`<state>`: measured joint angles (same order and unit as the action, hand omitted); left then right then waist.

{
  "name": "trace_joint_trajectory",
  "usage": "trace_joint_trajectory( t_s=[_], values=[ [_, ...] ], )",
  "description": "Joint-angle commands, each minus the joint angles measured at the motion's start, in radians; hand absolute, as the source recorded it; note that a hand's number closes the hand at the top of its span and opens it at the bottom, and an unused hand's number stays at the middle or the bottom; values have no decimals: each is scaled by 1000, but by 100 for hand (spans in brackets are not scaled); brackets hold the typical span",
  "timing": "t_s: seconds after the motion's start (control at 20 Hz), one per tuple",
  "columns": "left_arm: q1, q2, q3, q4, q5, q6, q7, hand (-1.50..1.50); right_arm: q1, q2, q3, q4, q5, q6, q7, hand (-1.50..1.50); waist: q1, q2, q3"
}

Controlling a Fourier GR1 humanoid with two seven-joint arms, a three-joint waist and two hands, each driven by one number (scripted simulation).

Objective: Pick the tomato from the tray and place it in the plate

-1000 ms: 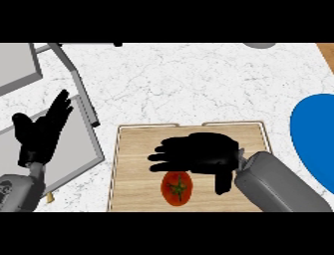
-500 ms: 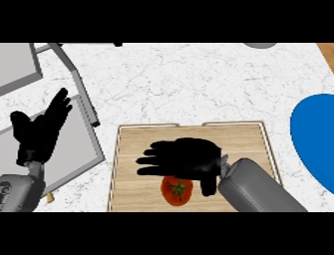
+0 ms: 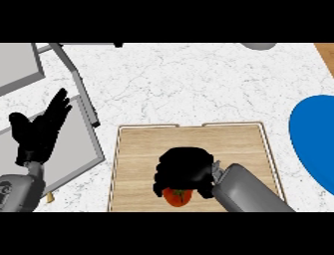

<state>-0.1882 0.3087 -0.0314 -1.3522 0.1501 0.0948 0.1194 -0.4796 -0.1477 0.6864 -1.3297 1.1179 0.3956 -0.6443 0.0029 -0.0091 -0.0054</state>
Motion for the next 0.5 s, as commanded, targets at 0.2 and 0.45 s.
trace_joint_trajectory(
  t_s=[0.2, 0.45],
  values=[
    [11, 8, 18, -101, -14, -17, 96, 0, 96, 20, 7, -53, 35, 14, -50, 150, -2, 8, 6],
    [28, 3, 40, -53, -21, 20, 34, 0, 167, 78, -396, 88, -54, -1, 345, 150, -83, 18, 7]
  ],
)
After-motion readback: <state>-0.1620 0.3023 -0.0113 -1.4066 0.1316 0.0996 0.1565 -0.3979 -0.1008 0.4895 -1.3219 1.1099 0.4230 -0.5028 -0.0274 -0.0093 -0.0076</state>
